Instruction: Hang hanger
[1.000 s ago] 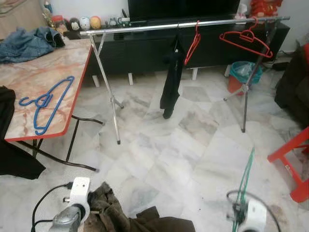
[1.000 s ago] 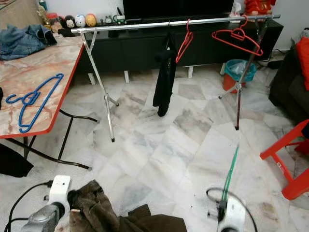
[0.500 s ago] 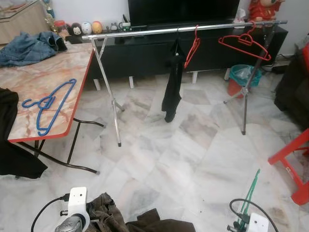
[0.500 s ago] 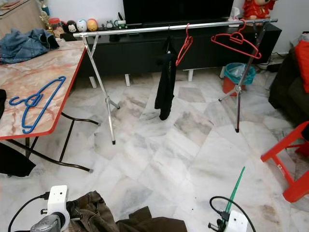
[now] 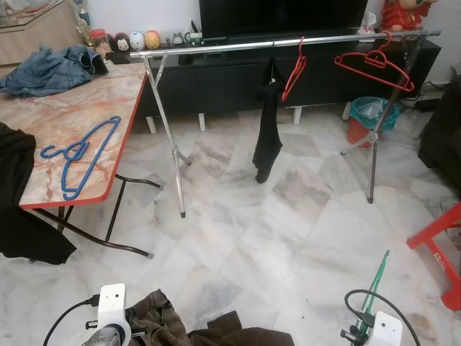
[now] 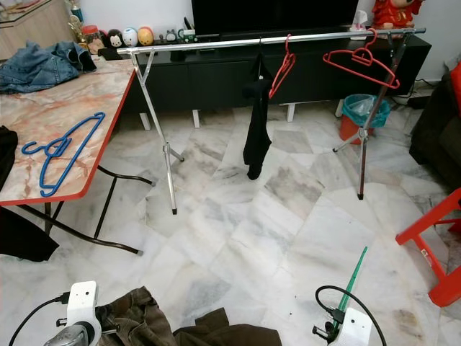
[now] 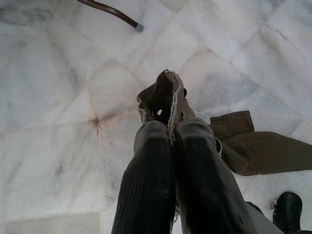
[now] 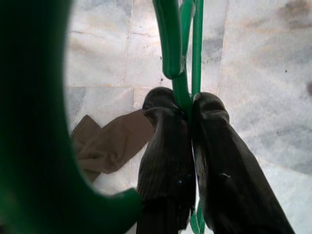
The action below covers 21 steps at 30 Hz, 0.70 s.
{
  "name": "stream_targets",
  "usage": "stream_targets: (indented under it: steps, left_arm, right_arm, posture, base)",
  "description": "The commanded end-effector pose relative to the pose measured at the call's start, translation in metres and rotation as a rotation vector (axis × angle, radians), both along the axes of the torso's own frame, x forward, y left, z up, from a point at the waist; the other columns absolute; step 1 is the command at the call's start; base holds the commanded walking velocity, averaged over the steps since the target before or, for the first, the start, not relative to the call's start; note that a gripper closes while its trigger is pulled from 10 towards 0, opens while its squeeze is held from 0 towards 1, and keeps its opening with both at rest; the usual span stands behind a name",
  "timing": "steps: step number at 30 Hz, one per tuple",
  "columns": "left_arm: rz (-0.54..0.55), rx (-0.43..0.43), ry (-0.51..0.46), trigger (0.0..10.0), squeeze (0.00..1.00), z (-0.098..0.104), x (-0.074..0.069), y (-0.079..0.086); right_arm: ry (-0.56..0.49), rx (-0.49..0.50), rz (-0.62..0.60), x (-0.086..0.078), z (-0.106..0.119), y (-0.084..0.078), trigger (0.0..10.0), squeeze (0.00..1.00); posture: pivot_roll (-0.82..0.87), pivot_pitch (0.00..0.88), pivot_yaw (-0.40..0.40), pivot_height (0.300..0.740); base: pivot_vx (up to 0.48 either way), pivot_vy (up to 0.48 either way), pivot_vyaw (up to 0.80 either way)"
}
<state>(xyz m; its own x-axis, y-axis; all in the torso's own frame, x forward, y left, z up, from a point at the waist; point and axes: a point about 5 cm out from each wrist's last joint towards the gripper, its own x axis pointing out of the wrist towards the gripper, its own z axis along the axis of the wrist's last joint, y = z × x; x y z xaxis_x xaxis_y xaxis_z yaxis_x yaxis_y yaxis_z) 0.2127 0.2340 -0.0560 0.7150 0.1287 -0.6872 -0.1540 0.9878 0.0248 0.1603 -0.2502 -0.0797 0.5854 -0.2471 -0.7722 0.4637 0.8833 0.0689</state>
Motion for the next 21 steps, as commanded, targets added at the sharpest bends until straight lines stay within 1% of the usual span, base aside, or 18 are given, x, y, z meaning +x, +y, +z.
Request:
stream_targets:
  steps: [1,9,15,21]
  left_arm:
    - [-0.001,0.017,0.012,10.0,0.0,-0.0007,-0.0023,0.0036]
    - [0.016,0.02,0.026,10.0,0.0,-0.0014,-0.0037,0.0059]
    - [0.027,0.02,0.04,10.0,0.0,-0.0041,-0.0091,0.008]
    - [0.039,0.021,0.045,10.0,0.0,-0.0049,-0.0103,0.0082]
  right_arm:
    - [0.011,0.011,-0.019,-0.0086,-0.0041,0.0028,10.0,0.0]
    - [0.009,0.012,-0.017,-0.0112,-0.0057,0.0057,10.0,0.0]
    - [0.008,0.013,-0.004,-0.0095,-0.0059,0.009,10.0,0.0]
    - [0.01,0.011,0.015,-0.0078,-0.0046,0.0064,10.0,0.0]
  posture:
    - [-0.01,0.0,0.076,0.74]
    - [0.0,0.0,0.079,0.74]
    - [-0.01,0.013,0.079,0.74]
    - [0.0,0.025,0.073,0.74]
  base:
    - [0.0,0.27,0.0]
    - [0.0,0.276,0.0]
    - [0.0,0.31,0.0]
    - [0.0,0.317,0.0]
